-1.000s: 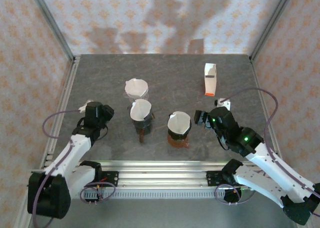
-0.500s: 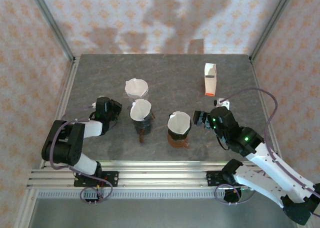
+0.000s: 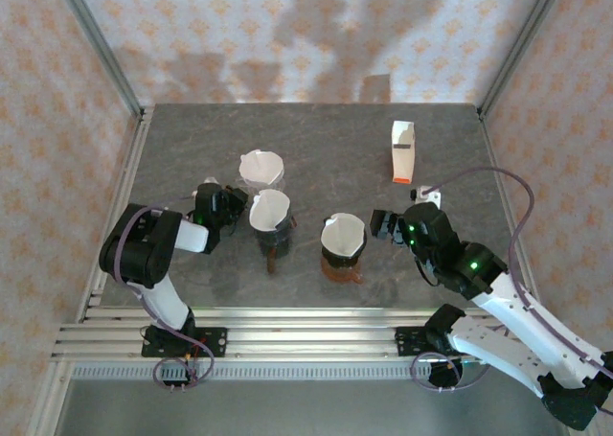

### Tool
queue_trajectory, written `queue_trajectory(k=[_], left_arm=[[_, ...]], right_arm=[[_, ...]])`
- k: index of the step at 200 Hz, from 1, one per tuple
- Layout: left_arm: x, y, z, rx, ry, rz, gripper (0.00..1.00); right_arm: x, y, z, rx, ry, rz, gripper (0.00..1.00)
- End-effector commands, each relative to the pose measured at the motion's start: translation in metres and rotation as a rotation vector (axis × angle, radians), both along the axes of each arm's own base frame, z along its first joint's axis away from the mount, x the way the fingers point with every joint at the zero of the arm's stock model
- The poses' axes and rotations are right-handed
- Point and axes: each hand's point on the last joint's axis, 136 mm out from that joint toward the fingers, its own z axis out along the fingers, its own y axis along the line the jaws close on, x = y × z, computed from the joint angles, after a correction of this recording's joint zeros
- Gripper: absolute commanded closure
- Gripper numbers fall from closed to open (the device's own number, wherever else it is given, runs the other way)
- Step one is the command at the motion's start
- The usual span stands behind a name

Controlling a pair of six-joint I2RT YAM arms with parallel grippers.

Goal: Place the coffee filter in the dripper

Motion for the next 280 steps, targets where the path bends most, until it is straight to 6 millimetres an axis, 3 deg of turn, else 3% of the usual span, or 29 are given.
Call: queue_trajectory(k=[1, 90, 130, 137, 189, 192, 228, 280], left_arm=[[0.013, -0.017, 0.020, -0.030, -0.086, -0.050, 1.00], [0.019, -0.054, 0.018, -0.080, -0.112, -0.172, 1.00], [0.024, -0.069, 0.026, -0.141, -0.162, -0.233, 1.00], [0.024, -0.070, 0.015, -0.152, -0.142, -0.237, 1.00], [0.016, -0.055, 0.003, -0.113, -0.103, -0.172, 1.00], [0.017, -0.055, 0.014, -0.113, -0.127, -0.169, 1.00], [0.011, -0.043, 0.028, -0.065, -0.140, -0.130, 1.00], [-0.013, -0.005, 0.031, 0.008, -0.082, -0.018, 1.00]], right_arm=[[0.000, -0.005, 0.012, -0.005, -0.026, -0.014, 0.01], [0.000, -0.002, 0.008, 0.001, -0.008, -0.010, 0.01], [0.001, -0.002, 0.007, 0.006, -0.008, -0.011, 0.01], [0.001, -0.002, 0.007, 0.007, -0.007, -0.011, 0.01], [-0.001, -0.007, 0.003, 0.000, 0.013, -0.040, 0.01], [-0.001, -0.008, 0.002, -0.004, 0.016, -0.043, 0.01], [-0.009, -0.018, -0.012, -0.017, 0.067, -0.087, 0.01], [-0.034, -0.038, -0.042, -0.026, 0.154, -0.129, 0.01]])
